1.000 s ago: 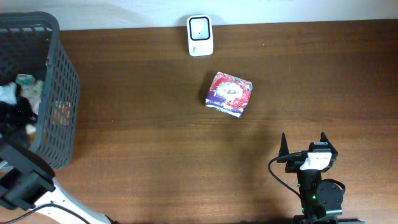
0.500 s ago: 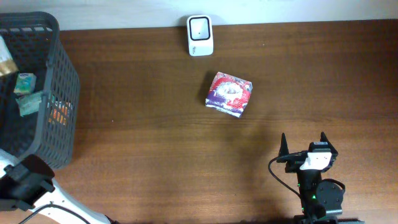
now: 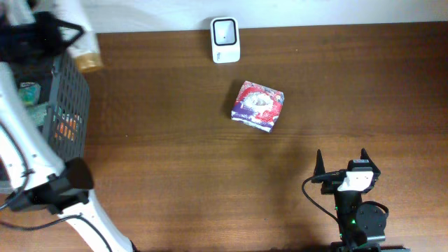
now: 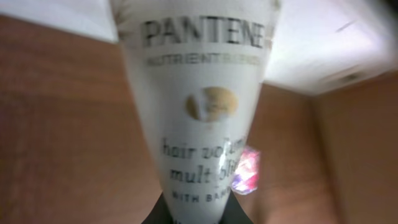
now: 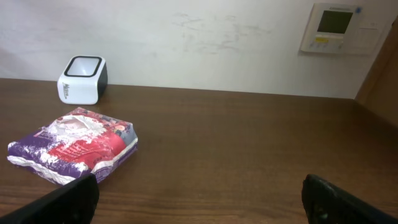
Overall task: Scan the item barcode
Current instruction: 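Place the Pantene tube beside the floral package and release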
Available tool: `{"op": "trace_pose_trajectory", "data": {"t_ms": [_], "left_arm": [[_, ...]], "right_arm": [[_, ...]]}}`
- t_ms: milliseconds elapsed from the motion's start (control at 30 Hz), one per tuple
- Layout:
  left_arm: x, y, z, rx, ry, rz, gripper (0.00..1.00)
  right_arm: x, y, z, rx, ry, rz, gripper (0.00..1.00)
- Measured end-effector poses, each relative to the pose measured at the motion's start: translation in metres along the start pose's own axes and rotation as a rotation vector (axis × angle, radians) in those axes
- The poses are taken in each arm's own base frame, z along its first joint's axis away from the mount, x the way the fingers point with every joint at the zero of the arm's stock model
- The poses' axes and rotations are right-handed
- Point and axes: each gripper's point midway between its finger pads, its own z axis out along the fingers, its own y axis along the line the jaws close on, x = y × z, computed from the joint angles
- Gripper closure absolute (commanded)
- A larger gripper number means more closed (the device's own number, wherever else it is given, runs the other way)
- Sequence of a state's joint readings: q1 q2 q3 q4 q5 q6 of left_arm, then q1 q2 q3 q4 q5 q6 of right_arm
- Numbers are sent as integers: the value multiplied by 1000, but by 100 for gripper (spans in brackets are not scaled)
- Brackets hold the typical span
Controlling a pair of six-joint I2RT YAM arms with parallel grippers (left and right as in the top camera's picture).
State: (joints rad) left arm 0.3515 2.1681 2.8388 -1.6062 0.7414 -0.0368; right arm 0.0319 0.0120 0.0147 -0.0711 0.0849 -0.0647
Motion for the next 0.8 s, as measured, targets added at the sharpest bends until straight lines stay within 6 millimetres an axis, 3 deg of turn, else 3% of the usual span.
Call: {"op": "trace_pose_trajectory", "data": {"t_ms": [200,233,300,400,433,600,733,800], "left_arm": [[58,-46,78,-185,229,155,100],[80,-50,100,-237,306,172,100],[97,-52,123,-285,356,186,100],[135,-54,173,-328,451,202,100],[154,-54,195,-339,489,198,100],[234,-52,260,-360,601,190,100],[274,-47,288,-367,622,216,100],[288,-38,290,-412,637,200,100]], "right_arm": [[0,0,0,0,0,0,1],[0,0,0,0,0,0,1],[0,0,0,0,-1,0,1],[0,0,0,0,-1,0,1],[0,0,0,0,-1,0,1],[0,0,0,0,-1,0,1],[0,0,0,0,-1,0,1],[0,0,0,0,-1,0,1]]}}
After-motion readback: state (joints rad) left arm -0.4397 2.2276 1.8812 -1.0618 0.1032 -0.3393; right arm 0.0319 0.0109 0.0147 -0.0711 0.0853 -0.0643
